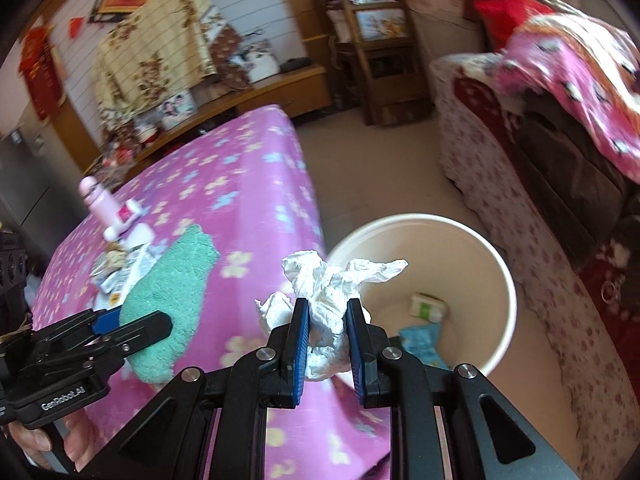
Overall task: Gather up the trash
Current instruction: 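Carry both items over the white bin and open both tools, then move both open tools back to the trash pile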
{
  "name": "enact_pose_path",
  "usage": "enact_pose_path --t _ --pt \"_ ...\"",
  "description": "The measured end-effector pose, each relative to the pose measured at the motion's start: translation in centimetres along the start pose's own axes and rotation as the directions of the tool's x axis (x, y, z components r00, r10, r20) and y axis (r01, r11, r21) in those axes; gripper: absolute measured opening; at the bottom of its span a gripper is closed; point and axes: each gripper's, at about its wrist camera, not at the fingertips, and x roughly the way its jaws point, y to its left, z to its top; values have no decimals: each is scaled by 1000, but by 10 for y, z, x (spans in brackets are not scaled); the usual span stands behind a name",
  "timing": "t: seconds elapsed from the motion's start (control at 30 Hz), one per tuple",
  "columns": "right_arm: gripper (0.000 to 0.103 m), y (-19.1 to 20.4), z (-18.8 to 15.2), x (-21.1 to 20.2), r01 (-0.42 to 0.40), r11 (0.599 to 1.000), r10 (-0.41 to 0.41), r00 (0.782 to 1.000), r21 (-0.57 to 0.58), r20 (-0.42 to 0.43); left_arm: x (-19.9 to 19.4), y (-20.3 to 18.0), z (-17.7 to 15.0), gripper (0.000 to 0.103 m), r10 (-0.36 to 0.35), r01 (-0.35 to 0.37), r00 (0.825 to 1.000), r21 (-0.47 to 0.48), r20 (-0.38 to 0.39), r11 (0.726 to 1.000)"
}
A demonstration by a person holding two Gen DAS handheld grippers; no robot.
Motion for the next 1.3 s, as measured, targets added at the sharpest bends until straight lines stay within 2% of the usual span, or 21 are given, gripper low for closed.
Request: enact_pose_path --t 0.2,0.43,0.47,0.5,0.57,0.67,0.8,0.93,1.13,1.3 --pt "17 -35 -7 16 39 998 -37 999 52 -31 29 -21 8 40 -24 25 999 18 -30 1000" --pt "17 -55 -9 37 79 993 -75 996 90 -54 53 -34 15 41 -62 64 997 26 -51 998" --pt "22 -58 -9 39 86 991 -81 995 100 -58 56 -34 15 42 -72 73 996 24 -53 997" --pt "37 -61 -8 43 106 988 -99 993 113 -69 59 -34 15 43 -83 84 995 17 -56 996" --pt "59 -64 -8 45 131 983 -122 990 131 -74 63 -33 16 49 -100 100 993 -2 -63 995" --pt "59 -67 -9 45 138 980 -129 989 141 -69 67 -26 15 58 -126 123 990 -45 -70 991" --pt "59 -65 -12 49 130 982 -118 989 138 -91 64 -20 13 58 -124 121 990 -58 -63 991" --pt "59 -60 -14 48 124 984 -113 990 130 -89 57 -20 11 58 -87 86 995 -28 -47 996" --pt "59 -54 -11 40 120 984 -111 991 132 -68 48 -17 12 58 -116 115 993 -48 -31 992" --pt "59 -52 -9 36 116 985 -109 992 128 -62 41 -18 11 58 -97 97 995 -28 -13 995"
